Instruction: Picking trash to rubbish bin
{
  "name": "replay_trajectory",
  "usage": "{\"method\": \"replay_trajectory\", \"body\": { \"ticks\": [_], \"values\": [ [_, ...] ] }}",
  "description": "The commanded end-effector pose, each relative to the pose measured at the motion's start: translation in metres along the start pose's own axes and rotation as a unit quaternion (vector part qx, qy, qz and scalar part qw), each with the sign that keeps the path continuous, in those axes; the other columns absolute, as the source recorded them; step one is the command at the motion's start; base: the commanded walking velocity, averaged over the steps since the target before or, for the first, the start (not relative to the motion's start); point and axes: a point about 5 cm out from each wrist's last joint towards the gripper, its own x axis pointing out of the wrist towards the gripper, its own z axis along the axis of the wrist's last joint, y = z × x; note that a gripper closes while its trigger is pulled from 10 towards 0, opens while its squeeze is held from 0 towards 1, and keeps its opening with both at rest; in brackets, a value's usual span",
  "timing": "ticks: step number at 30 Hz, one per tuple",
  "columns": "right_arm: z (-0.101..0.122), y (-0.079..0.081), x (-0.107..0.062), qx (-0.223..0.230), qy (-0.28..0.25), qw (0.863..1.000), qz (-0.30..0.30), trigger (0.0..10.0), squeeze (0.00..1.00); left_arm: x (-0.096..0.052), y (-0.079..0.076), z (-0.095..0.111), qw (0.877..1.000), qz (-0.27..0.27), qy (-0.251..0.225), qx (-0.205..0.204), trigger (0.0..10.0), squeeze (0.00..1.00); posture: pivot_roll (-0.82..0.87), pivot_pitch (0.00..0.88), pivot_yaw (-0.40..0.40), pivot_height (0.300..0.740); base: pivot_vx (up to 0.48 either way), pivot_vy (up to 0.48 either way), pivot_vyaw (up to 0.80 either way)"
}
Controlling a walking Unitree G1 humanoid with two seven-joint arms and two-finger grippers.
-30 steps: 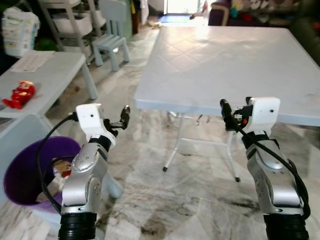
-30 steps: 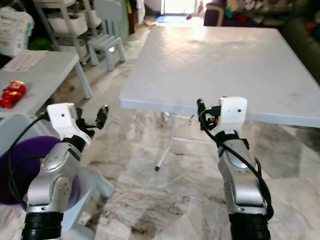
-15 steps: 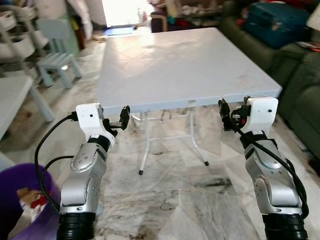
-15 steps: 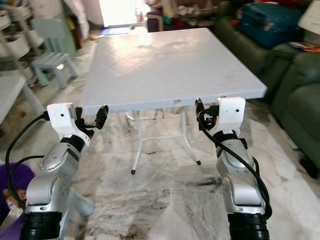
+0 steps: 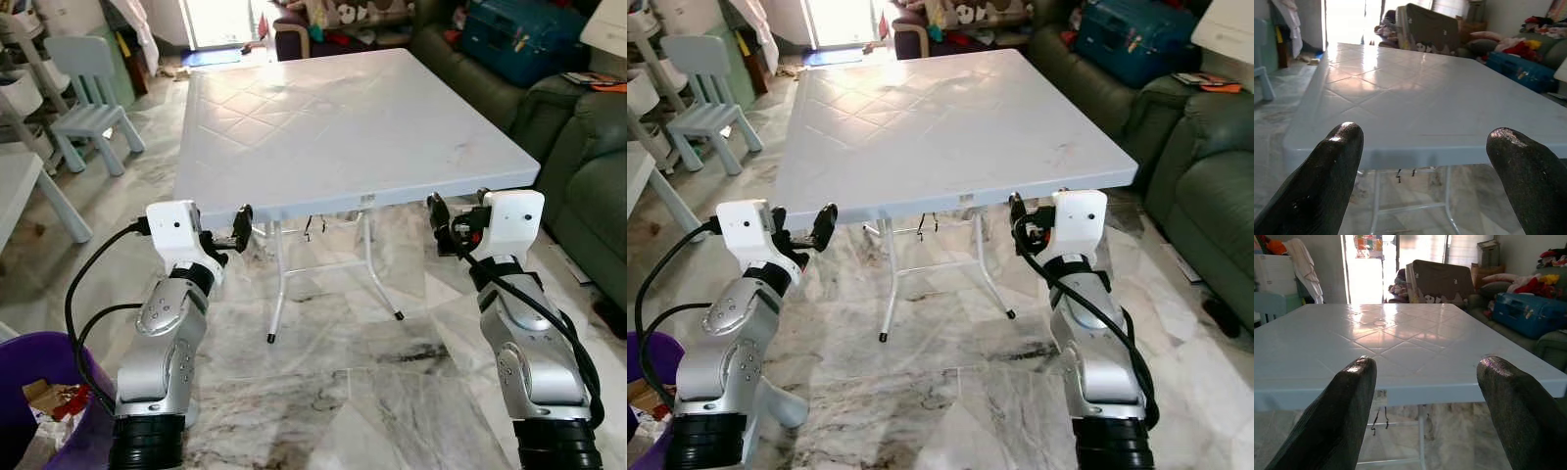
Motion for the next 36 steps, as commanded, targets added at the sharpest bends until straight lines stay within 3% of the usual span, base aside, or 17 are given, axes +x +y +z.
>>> {"method": "replay_trajectory", "body": {
  "ticks": [1,13,23,36],
  "values": [
    [0.003,-0.0014,0.0002,-0.002,-0.009,1.0,-0.004,10.0,0.0,0.0018,-0.0014,0.0039,1.0,-0.006,-0.006,0.008,10.0,0.0,-0.01,0.059,0.021,0.74,0.352,0.0,0.0],
    [0.0033,-0.0022,0.0004,-0.003,-0.008,1.0,-0.005,10.0,0.0,0.0015,-0.0018,0.0023,1.0,-0.007,-0.003,0.009,10.0,0.0,-0.01,0.061,0.017,0.74,0.352,0.0,0.0],
    [0.0031,-0.0012,0.0025,-0.004,-0.008,1.0,-0.002,10.0,0.0,0.0015,-0.0036,0.0013,1.0,-0.008,-0.002,-0.008,10.0,0.0,-0.01,0.054,0.012,0.74,0.087,0.0,-0.78],
    [0.0029,-0.0019,0.0021,-0.004,-0.008,1.0,-0.004,10.0,0.0,0.0034,-0.0023,0.0045,1.0,-0.007,-0.007,0.0,10.0,0.0,-0.01,0.056,0.016,0.74,0.0,0.0,-0.8]
  ]
}}
